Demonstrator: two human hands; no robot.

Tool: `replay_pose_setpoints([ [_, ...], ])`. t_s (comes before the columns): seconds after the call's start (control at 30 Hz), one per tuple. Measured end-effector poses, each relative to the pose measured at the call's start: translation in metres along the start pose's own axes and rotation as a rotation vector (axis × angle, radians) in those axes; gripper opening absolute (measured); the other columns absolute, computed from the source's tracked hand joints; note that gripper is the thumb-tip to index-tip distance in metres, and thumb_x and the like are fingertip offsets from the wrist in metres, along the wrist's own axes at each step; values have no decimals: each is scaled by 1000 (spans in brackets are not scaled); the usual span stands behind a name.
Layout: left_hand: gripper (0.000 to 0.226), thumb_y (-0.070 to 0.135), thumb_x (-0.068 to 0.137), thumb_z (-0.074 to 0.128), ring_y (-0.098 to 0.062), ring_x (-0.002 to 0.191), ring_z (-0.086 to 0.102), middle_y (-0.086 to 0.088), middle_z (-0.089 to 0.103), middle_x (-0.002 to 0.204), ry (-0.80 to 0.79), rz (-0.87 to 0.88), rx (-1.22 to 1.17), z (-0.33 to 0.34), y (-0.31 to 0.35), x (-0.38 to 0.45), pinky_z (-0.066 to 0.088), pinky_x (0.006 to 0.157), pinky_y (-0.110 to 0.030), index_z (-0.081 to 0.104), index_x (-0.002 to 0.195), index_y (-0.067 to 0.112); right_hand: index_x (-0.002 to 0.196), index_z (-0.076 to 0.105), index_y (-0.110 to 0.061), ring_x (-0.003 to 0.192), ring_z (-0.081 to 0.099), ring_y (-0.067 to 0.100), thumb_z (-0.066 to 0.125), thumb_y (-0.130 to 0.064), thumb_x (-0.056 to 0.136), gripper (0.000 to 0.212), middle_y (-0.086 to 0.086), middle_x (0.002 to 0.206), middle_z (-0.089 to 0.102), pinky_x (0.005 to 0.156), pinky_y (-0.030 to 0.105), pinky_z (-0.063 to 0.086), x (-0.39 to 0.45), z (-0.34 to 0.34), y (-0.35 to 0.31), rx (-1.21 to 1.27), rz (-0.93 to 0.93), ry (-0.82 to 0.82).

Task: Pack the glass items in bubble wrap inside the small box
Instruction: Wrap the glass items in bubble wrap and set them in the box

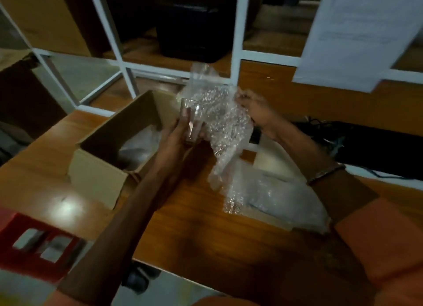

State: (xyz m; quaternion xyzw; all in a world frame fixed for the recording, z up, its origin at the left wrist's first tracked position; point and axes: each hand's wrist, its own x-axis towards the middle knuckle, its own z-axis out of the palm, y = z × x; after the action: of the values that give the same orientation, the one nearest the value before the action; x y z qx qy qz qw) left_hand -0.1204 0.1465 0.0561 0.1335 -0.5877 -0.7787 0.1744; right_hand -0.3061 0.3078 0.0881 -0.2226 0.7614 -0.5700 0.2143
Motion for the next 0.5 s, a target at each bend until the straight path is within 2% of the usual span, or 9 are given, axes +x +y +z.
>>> replay_pose_setpoints([
  [0.1, 62, 57, 111, 46, -38, 123, 68, -21, 69, 135, -103, -75, -54, 21, -20, -4, 53, 109, -53, 62, 144, 6, 116, 64, -16, 78, 65, 18, 50, -30, 111, 20, 8, 100, 68, 62, 31, 48, -42, -26, 28, -223, 138, 44],
  [0.17, 63, 65, 106, 49, -37, 129, 65, -18, 69, 137, -112, -95, -63, 30, -31, -9, 48, 116, -58, 65, 142, 15, 111, 64, -7, 58, 64, 18, 52, -31, 111, 27, 15, 90, 70, 52, 28, 39, -66, -37, 49, -297, 235, 70],
  [0.23, 58, 63, 105, 51, -29, 122, 66, -13, 72, 136, -120, -130, -54, 36, -40, -17, 48, 114, -52, 67, 139, 17, 108, 65, -4, 43, 63, 17, 52, -32, 111, 31, 19, 81, 76, 45, 24, 30, -89, -43, 63, -281, 318, 111],
  [0.3, 52, 55, 106, 55, -26, 116, 67, -14, 72, 134, -181, -152, -6, 43, -48, -28, 49, 105, -45, 66, 137, 14, 114, 68, -3, 38, 57, 13, 52, -31, 111, 32, 13, 70, 76, 42, 21, 26, -113, -43, 70, -220, 362, 144],
  [0.33, 52, 52, 104, 60, -23, 112, 70, -12, 74, 129, -212, -162, 30, 47, -53, -33, 51, 100, -42, 65, 137, 12, 116, 71, -5, 39, 53, 12, 54, -31, 110, 32, 15, 70, 73, 40, 20, 26, -123, -43, 74, -162, 369, 137],
  [0.37, 54, 50, 99, 65, -20, 108, 73, -7, 77, 122, -242, -170, 65, 50, -57, -38, 53, 95, -40, 64, 136, 11, 119, 74, -10, 44, 50, 13, 56, -33, 109, 31, 24, 78, 66, 39, 20, 27, -132, -43, 81, -71, 369, 117],
  [0.4, 56, 50, 95, 69, -18, 108, 75, -1, 79, 117, -265, -175, 94, 54, -62, -44, 56, 93, -39, 63, 136, 12, 119, 77, -16, 51, 48, 15, 58, -37, 107, 31, 24, 86, 59, 41, 22, 30, -141, -41, 86, 45, 377, 91],
  [0.43, 58, 50, 92, 72, -18, 110, 76, 1, 80, 118, -285, -176, 126, 57, -68, -49, 58, 93, -41, 62, 135, 14, 118, 79, -20, 59, 49, 17, 59, -42, 105, 32, 22, 93, 57, 46, 24, 34, -149, -40, 92, 168, 392, 75],
  [0.5, 56, 47, 90, 75, -20, 113, 76, 0, 80, 120, -322, -174, 183, 61, -81, -58, 59, 95, -43, 61, 134, 17, 115, 77, -20, 67, 53, 19, 62, -51, 102, 37, 15, 93, 61, 54, 30, 38, -162, -39, 106, 373, 422, 61],
])
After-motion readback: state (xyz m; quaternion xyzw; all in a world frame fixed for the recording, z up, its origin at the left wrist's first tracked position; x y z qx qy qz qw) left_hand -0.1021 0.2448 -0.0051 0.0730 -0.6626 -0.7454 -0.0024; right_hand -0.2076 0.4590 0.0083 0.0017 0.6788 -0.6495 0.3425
